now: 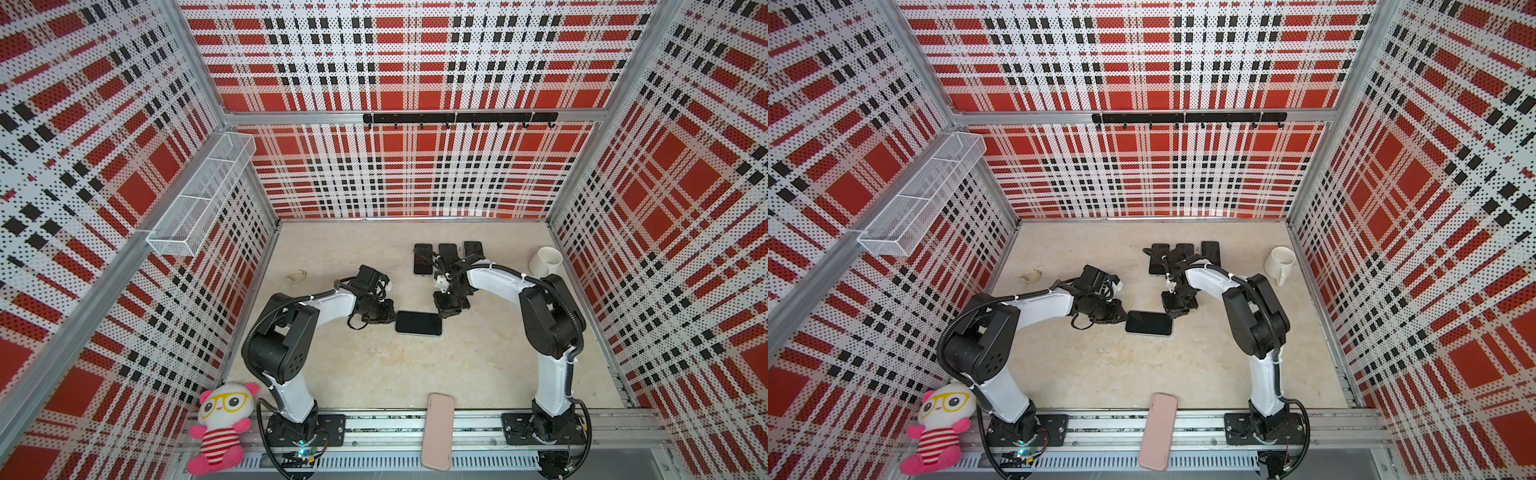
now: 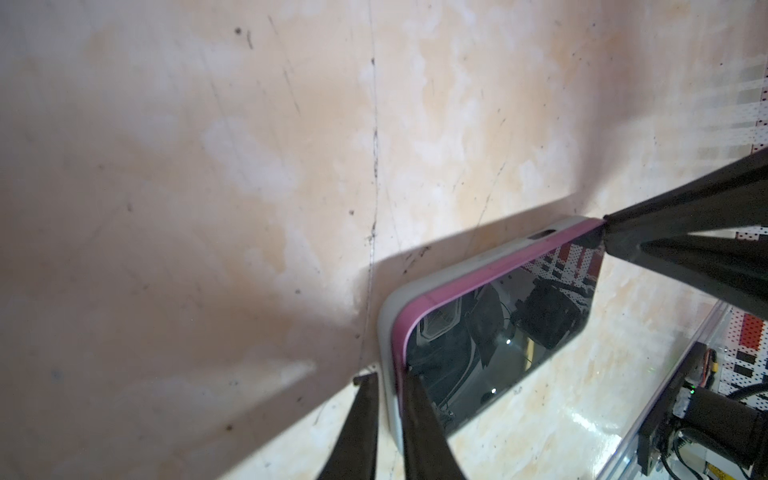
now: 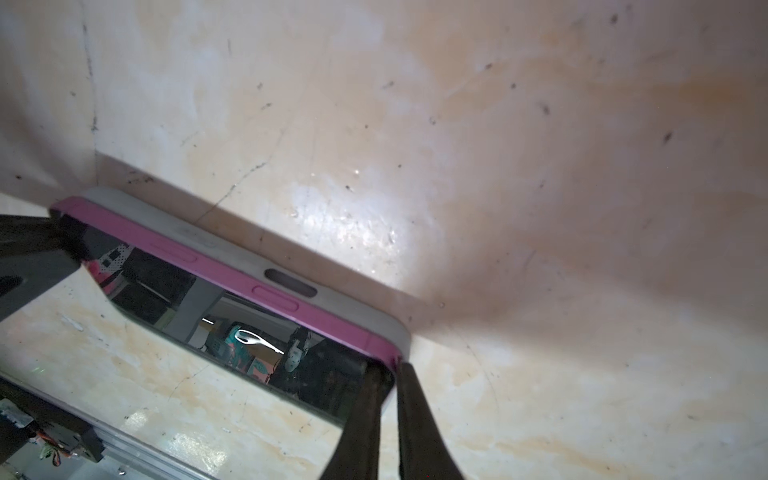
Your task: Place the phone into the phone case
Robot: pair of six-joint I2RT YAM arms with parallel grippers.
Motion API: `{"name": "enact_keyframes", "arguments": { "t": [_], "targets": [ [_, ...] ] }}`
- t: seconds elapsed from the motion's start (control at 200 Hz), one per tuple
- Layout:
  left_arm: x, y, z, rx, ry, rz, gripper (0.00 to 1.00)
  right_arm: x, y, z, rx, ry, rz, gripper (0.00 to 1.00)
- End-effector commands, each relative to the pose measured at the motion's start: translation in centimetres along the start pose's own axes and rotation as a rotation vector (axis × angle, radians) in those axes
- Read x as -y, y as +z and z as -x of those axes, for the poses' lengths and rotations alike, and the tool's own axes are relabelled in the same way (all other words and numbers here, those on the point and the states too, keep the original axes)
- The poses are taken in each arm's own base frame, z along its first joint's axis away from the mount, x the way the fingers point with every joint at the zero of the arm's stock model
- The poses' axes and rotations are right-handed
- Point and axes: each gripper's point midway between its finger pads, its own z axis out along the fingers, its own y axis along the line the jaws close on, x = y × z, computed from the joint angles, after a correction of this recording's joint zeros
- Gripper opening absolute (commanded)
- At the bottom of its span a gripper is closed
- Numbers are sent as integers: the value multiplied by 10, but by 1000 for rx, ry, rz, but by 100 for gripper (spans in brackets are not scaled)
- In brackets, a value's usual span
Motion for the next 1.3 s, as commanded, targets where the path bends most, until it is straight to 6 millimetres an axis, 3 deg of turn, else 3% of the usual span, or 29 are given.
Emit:
{"name": "enact_keyframes", "arguments": {
  "t": [0.0,0.386,0.716,0.932,1.293],
  "targets": [
    [-8,-3,5,23,5,40,16,5,19,-4,-31,-17,-21,11],
    [2,-13,13,63,-16,-54,22,2,63,-32,-137,-20,-60,7],
    [8,7,-1,1,-21,-72,23,-3,113,-62,-258,-35,-97,7],
    [10,20,-7,-15,-47,-51,22,6,142,-80,-292,-13,-114,6],
    [-1,23,-2,-6,-49,20,19,10,185,-116,-369,9,-57,6]
  ]
}}
